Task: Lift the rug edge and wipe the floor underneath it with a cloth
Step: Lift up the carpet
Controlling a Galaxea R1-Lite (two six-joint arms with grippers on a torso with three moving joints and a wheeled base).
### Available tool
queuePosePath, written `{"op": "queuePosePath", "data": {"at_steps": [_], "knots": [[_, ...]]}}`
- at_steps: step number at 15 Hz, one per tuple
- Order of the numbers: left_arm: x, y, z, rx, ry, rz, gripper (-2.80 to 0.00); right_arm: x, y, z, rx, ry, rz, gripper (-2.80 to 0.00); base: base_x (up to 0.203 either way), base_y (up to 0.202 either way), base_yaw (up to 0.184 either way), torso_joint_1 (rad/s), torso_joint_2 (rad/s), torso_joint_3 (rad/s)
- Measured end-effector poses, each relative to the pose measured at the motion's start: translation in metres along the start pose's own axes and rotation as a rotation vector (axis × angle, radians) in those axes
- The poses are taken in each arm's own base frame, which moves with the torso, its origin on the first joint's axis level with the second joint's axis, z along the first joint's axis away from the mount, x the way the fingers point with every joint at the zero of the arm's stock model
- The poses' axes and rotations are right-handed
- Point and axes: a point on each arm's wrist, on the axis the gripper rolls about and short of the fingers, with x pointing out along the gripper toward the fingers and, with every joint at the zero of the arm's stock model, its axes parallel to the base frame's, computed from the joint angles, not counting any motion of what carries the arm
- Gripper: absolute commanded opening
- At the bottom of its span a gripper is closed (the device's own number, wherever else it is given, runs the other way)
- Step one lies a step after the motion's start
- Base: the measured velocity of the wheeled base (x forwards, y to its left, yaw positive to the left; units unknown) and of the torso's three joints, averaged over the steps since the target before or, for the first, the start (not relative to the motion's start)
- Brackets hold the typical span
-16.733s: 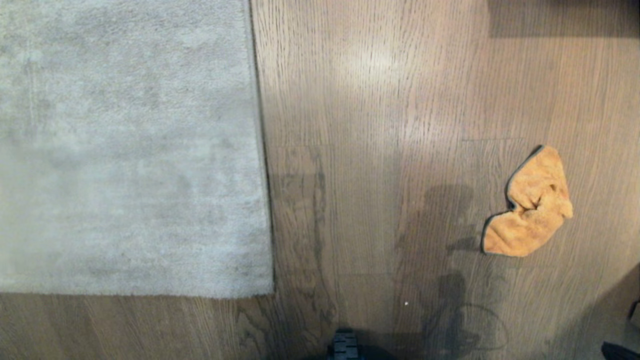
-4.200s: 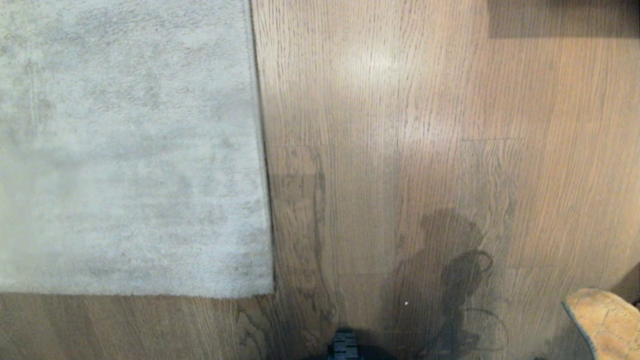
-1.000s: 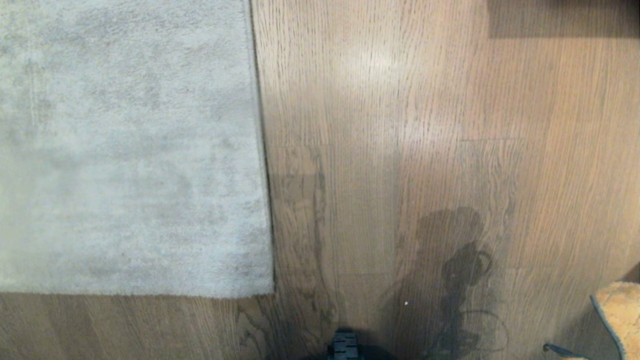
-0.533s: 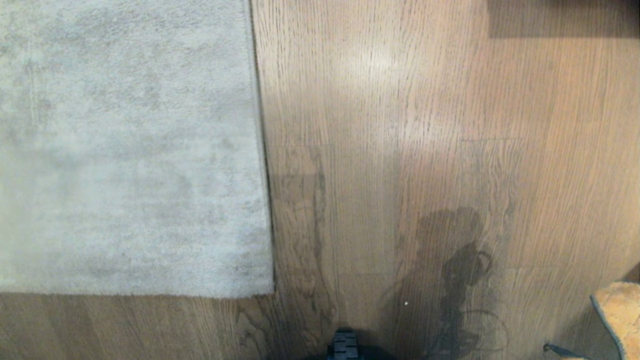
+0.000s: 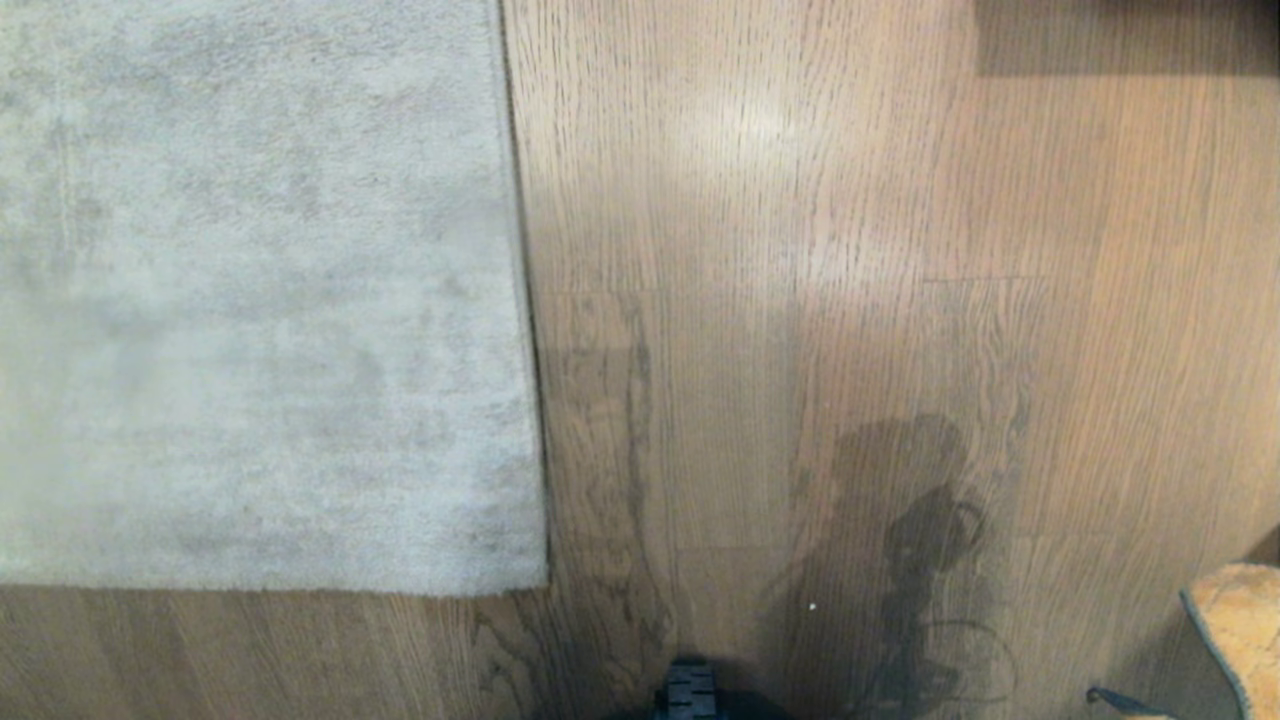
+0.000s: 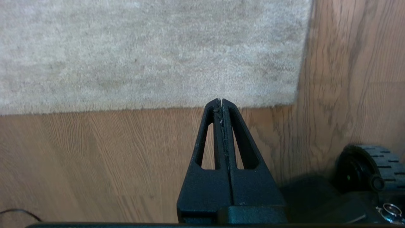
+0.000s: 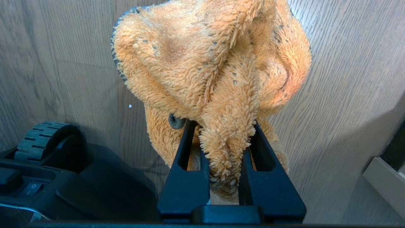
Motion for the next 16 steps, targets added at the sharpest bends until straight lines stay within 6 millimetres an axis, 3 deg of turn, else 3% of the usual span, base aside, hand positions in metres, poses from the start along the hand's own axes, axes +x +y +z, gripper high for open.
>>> {"op": "queuePosePath", "data": {"at_steps": [16], "knots": [[0.0069,0.0001,0.0023,-0.014,0.090,-0.007,-2.80,0.0000,0.0000,0.0000,0.000,0.000,0.000,-2.80,0.000,0.000,0.000,0.000,0.00,0.000]]}}
